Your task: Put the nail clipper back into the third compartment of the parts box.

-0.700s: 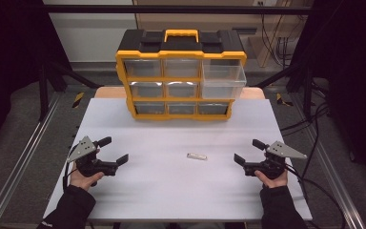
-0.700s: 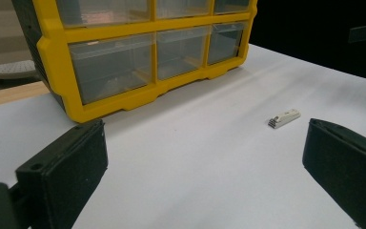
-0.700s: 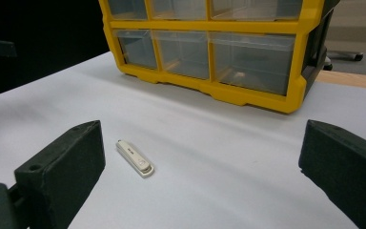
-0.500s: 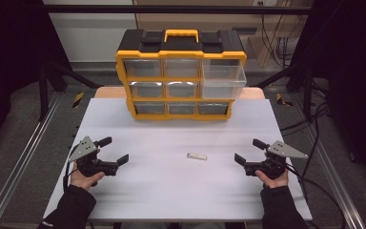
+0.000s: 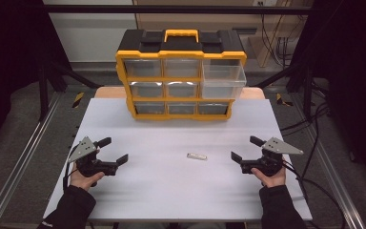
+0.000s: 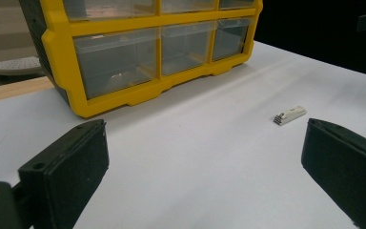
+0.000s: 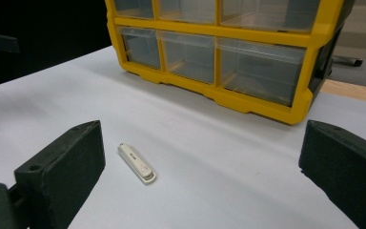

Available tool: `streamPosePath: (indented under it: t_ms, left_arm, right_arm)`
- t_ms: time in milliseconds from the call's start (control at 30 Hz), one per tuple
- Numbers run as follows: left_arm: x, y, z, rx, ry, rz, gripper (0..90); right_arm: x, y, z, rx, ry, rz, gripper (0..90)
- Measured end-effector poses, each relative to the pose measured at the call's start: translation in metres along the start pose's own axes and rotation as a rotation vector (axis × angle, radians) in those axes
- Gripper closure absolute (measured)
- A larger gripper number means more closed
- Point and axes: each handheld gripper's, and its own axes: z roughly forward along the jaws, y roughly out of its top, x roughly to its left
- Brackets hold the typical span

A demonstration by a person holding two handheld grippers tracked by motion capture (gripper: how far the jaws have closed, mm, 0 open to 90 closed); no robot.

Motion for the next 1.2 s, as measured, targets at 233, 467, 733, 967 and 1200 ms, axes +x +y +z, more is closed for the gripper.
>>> streamPosePath:
  t_ms: [233,467,733,967,1200]
  left_arm:
    - [0.000,0.000,0.001,0.003,0.001,0.000,1.7]
    - [0.000,-0.001,0.001,0.006,0.003,0.001,1.6]
    - [0.001,-0.001,0.001,0.007,0.003,0.001,1.6]
    - [0.001,-0.002,0.001,0.011,0.005,0.002,1.6]
    - [0.001,-0.002,0.001,0.009,0.007,0.001,1.5]
  right_arm:
    - [0.005,0.007,0.009,0.024,0.018,-0.017,2.1]
    - [0.011,0.014,0.020,0.053,0.025,-0.032,2.1]
    - [0.022,0.024,0.038,0.080,0.042,-0.058,2.3]
    - [0.033,0.033,0.059,0.092,0.061,-0.070,2.9]
    - [0.041,0.033,0.078,0.131,0.074,-0.094,3.2]
